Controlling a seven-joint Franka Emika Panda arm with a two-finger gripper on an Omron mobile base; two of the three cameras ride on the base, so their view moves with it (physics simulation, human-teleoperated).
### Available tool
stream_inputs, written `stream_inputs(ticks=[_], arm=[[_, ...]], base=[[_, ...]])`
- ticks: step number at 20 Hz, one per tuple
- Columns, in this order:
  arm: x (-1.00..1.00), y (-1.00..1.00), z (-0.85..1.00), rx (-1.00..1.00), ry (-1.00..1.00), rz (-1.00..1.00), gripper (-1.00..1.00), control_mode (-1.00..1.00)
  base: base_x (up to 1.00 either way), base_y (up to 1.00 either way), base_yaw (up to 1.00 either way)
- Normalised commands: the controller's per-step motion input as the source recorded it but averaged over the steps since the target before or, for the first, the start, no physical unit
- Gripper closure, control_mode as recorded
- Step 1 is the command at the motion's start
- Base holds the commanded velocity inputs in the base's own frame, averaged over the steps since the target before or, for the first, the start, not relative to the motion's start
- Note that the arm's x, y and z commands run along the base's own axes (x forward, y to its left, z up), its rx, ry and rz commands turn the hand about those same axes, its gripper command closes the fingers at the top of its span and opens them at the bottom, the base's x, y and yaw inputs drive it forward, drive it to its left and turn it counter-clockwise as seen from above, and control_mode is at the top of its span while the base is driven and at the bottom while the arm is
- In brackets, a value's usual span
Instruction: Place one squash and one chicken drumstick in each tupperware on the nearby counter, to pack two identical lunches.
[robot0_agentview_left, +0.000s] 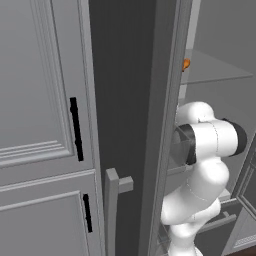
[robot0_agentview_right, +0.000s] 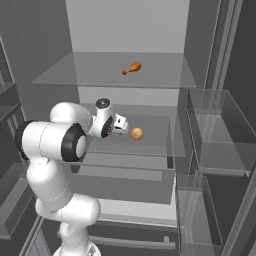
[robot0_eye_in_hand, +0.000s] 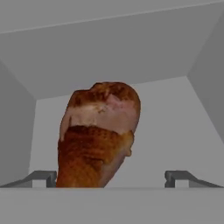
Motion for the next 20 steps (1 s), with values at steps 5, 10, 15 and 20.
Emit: stream_inputs(ticks=[5, 10, 15, 20], arm=[[-0.02, 0.00, -0.43, 0.00, 0.05, -0.01, -1.00, -1.00], [0.16, 0.10, -0.47, 0.00, 0.03, 0.00, 1.00, -1.00], [-0.36, 0.00, -0.59, 0.00, 0.00, 0.00, 1.00, -1.00], [-0.93, 0.00, -0.25, 0.00, -0.06, 0.00, 1.00, -1.00]], base=[[0.00, 0.00, 0.00], [0.00, 0.00, 0.00], [0.00, 0.00, 0.00], [0.00, 0.00, 0.00]])
